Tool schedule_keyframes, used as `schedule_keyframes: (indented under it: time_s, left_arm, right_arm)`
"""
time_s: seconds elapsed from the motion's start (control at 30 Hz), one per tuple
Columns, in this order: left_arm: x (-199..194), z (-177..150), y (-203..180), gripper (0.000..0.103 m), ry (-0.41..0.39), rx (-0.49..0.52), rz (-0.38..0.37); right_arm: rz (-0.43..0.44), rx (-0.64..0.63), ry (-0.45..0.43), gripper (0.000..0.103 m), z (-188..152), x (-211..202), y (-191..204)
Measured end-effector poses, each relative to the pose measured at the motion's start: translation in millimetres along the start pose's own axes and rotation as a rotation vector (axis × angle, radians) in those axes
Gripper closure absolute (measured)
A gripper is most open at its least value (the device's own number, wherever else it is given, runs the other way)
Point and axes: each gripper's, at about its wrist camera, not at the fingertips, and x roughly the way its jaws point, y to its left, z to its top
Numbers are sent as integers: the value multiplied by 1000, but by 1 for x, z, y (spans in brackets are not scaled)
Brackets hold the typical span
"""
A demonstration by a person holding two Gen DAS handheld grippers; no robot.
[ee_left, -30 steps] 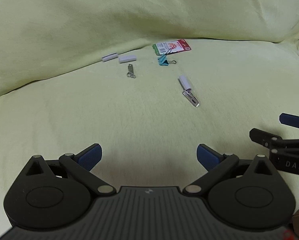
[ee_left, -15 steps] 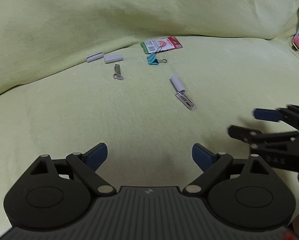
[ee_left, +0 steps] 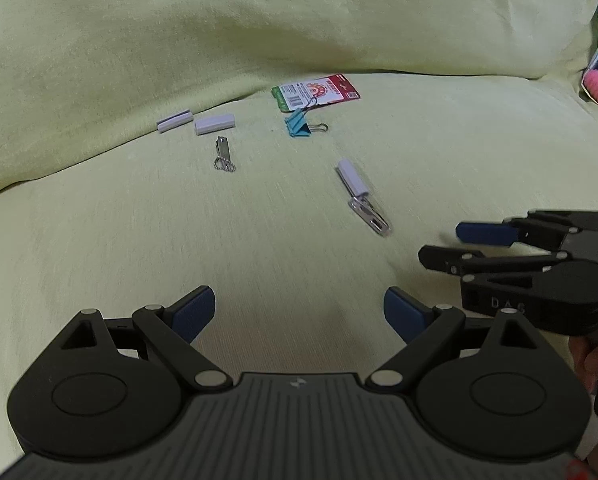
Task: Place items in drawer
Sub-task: 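Close the right gripper on the white-capped metal clip, then lift the metal clip with the right gripper while the left gripper approaches it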
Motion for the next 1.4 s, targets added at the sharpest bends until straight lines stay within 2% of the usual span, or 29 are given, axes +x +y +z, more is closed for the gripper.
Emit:
schedule_keyframes:
  time_s: [0.27, 0.33, 0.6, 0.67, 0.8, 0.9, 1.03, 1.1, 1.4]
  left_arm:
    - [16, 18, 8, 18, 3, -38, -21]
    - [23, 22, 10, 23, 14, -52, -37]
    - [42, 34, 20, 26, 37, -101, -60]
    - [46, 37, 22, 30, 43, -108, -65]
    - [55, 43, 27, 34, 63, -127, -78]
    - [60, 46, 29, 37, 77, -145, -95]
    - [63, 48, 29, 37, 84, -156, -101]
    - [63, 49, 29, 38, 87, -162, -105]
    - [66, 51, 21, 46, 129, -177, -153]
  right_arm:
    - [6, -22, 4, 77, 13, 30, 1]
    - [6, -28, 12, 78, 15, 39, 1]
    - [38, -31, 12, 79, 24, 60, 3]
    - [51, -22, 15, 82, 25, 64, 2]
    - [75, 30, 6, 82, 24, 67, -4]
    - [100, 75, 7, 87, 24, 70, -9]
    - [101, 83, -3, 88, 21, 67, -6]
    - [101, 87, -9, 93, 20, 66, -5]
    - [75, 74, -38, 93, 6, 49, 6]
